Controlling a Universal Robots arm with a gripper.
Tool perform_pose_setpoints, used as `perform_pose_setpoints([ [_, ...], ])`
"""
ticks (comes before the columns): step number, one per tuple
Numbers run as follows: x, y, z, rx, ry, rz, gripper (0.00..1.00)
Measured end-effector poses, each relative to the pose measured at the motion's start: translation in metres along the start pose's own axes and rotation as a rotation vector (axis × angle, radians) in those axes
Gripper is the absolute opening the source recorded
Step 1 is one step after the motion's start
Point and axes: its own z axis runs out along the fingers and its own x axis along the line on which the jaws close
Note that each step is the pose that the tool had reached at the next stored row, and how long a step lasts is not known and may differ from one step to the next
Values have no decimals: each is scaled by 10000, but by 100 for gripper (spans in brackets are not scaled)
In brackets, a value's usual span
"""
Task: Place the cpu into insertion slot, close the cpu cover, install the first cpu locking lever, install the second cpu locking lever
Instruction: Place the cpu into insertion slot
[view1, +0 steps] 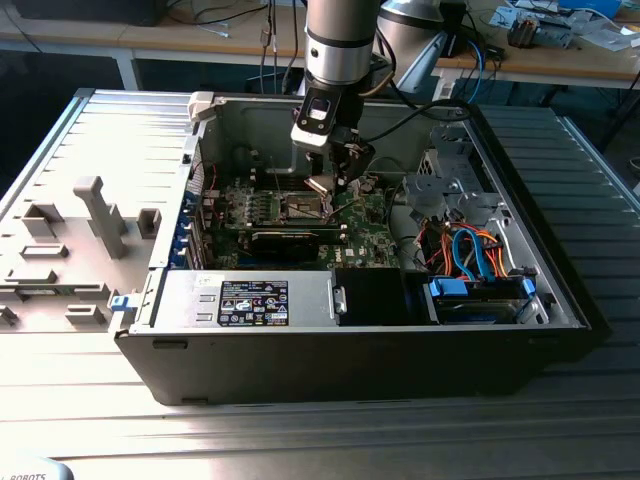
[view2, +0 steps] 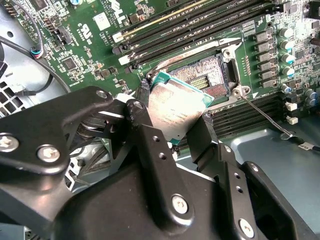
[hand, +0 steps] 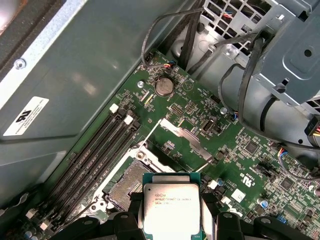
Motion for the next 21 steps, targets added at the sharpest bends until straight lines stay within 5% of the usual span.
perform_pose_setpoints([
  [21,0,0,-2,-1,-4,212,54],
])
